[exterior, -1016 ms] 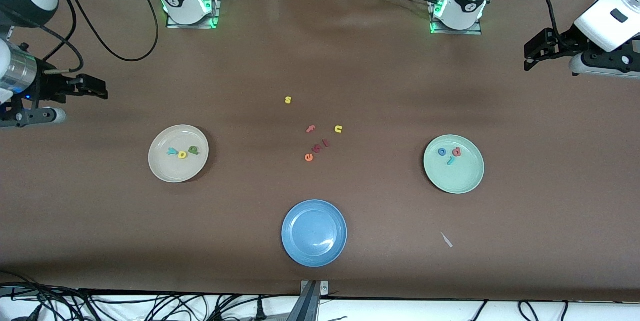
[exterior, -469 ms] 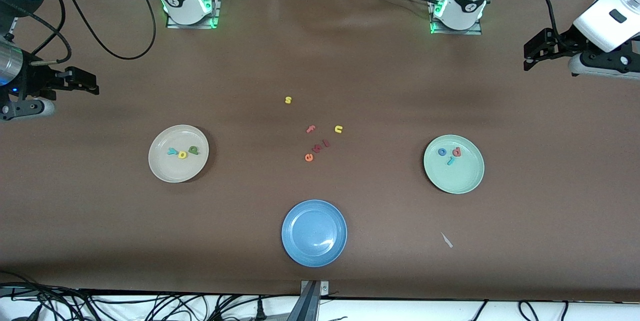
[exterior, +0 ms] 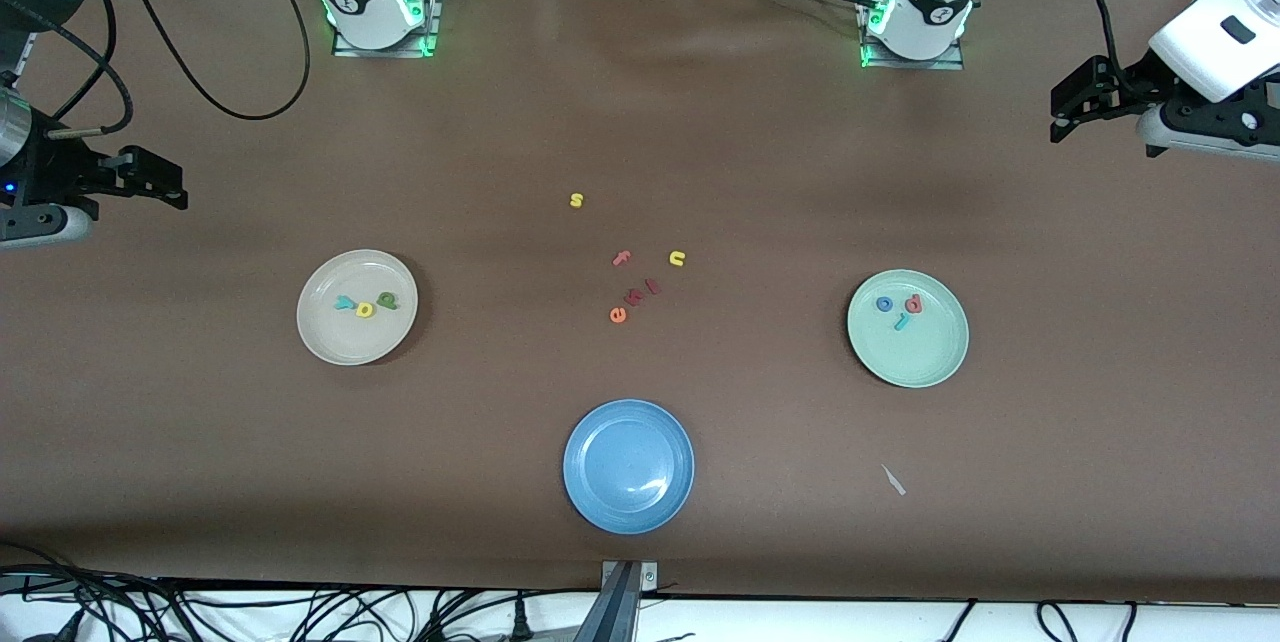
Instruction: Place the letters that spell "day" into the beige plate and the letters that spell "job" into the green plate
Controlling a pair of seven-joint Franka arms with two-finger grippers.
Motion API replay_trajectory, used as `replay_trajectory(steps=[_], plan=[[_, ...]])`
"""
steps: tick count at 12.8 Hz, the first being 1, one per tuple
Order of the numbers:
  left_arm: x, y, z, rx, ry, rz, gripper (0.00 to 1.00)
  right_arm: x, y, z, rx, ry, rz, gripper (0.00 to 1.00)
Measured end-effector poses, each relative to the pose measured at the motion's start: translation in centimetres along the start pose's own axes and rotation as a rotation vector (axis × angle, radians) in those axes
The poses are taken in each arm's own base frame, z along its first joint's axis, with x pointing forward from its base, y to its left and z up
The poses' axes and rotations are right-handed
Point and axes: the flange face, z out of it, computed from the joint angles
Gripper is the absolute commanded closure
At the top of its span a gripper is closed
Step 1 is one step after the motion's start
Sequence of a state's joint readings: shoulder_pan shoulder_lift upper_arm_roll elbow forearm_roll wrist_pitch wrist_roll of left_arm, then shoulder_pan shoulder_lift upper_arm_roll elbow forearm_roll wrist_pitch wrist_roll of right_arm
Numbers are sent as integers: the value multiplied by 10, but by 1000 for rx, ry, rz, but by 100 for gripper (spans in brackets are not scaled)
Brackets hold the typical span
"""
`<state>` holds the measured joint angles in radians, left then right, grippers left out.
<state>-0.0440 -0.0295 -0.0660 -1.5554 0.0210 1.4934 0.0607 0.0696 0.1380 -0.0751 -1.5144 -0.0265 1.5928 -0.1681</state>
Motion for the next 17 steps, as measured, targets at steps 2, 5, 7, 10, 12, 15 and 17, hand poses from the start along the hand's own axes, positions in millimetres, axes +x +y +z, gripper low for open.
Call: replay_trajectory(steps=[2, 5, 7, 10, 12, 15, 17], plan=[[0, 0, 0, 0, -1, 1, 0, 0, 0, 0, 0, 0, 0, 0], [0, -1, 1, 0, -2, 1, 0, 1, -1, 2, 0, -5, -2, 0], [0, -1, 1, 0, -2, 1, 0, 2, -4, 4, 0, -10, -7, 0], [0, -2, 1, 0, -2, -1, 0, 3, -5, 5, 0, -14, -9, 0], [0, -2, 1, 0, -2, -1, 0, 2, -5, 6, 1, -20, -9, 0], [0, -2, 1, 0, -2, -2, 0, 2, -5, 6, 1, -25, -3, 0], [0, -3, 1, 0, -2, -3, 0, 2, -5, 7, 1, -25, 31, 0]])
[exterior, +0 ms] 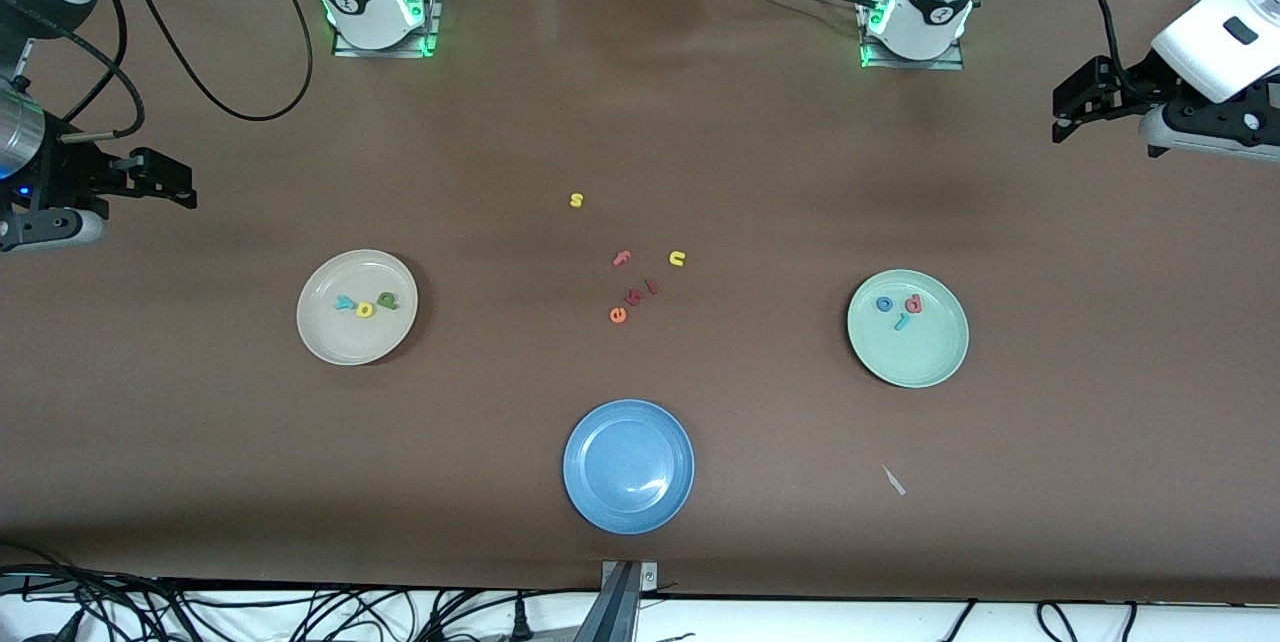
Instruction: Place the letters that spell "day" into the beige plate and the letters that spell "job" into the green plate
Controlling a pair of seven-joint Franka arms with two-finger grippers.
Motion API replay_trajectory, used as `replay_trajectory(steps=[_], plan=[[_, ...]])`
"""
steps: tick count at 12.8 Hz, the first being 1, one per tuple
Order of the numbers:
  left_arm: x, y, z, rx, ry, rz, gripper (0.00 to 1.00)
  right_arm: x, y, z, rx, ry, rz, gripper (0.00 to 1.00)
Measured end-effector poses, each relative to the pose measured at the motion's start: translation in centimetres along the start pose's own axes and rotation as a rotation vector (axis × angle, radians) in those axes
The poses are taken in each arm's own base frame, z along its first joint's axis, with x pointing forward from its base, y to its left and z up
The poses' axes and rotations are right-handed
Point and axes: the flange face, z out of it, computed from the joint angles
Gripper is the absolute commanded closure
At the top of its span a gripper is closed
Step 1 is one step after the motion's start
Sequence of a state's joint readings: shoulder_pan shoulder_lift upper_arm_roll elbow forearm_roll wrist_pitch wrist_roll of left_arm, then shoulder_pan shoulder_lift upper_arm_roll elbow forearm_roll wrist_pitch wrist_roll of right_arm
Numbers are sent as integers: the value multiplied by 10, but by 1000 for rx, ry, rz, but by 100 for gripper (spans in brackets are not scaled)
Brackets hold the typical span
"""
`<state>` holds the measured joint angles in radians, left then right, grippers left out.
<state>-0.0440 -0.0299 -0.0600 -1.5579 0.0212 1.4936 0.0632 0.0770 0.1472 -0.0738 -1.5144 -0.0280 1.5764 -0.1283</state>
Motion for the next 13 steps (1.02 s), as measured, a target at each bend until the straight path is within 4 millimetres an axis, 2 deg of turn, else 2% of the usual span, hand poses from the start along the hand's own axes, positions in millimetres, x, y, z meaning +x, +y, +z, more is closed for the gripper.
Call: replay_trajectory(steps=[13], plan=[[0, -2, 0, 0, 0, -4, 0, 1, 1, 3, 1, -6, 54, 0]])
